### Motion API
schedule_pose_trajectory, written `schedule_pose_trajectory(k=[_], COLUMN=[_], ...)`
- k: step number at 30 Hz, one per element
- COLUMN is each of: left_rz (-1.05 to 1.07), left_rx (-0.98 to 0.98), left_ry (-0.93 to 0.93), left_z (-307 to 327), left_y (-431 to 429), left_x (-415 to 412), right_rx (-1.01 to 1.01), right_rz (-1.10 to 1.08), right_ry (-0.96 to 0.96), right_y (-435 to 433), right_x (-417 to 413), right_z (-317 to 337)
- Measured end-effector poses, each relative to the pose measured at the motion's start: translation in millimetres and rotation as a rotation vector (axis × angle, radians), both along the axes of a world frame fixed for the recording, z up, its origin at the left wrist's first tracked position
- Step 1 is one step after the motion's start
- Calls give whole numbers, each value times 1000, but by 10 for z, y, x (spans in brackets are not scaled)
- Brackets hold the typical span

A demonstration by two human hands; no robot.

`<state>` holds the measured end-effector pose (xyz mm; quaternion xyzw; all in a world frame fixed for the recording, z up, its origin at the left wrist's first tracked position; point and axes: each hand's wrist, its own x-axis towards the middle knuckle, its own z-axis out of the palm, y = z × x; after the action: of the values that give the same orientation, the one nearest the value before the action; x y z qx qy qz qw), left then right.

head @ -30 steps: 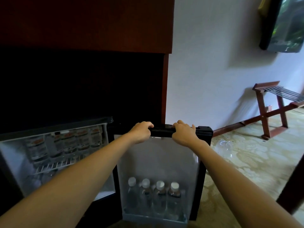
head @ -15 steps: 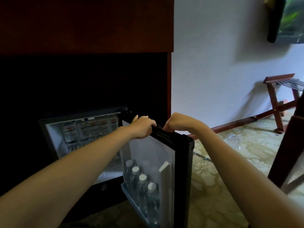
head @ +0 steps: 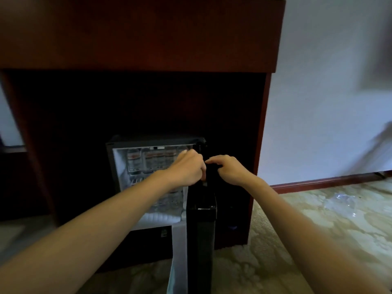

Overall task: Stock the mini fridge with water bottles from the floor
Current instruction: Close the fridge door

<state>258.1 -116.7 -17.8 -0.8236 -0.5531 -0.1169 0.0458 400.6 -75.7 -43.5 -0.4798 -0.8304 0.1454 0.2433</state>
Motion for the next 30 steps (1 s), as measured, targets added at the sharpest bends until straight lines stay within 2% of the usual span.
schedule_pose_trajectory(k=[4, 8, 11, 14, 24, 27, 30], left_rz=[78, 221, 271, 324, 517, 561, 554], left_rx=[-51, -66, -25, 0, 309, 292, 188], left_ry=[77, 104, 259, 305, 385, 348, 311], left_z=[-55, -61, -59, -105, -635, -657, -650], left_y=[-29, -69, -110, -101, 243, 447, 721], left_x=[-340, -639, -846, -1069, -1837, -2016, -2134], right_rx=[77, 196, 251, 276, 435, 390, 354], right_rz=[98, -2, -5, 44, 117, 127, 102], right_ry=[-69, 29, 61, -26, -235, -324, -417], right_y=[171, 272, 314, 401, 838, 965, 1139], right_x=[-397, -654, -798, -985, -1595, -1764, -1919], right_z=[-164, -312, -392, -462, -411, -402, -383])
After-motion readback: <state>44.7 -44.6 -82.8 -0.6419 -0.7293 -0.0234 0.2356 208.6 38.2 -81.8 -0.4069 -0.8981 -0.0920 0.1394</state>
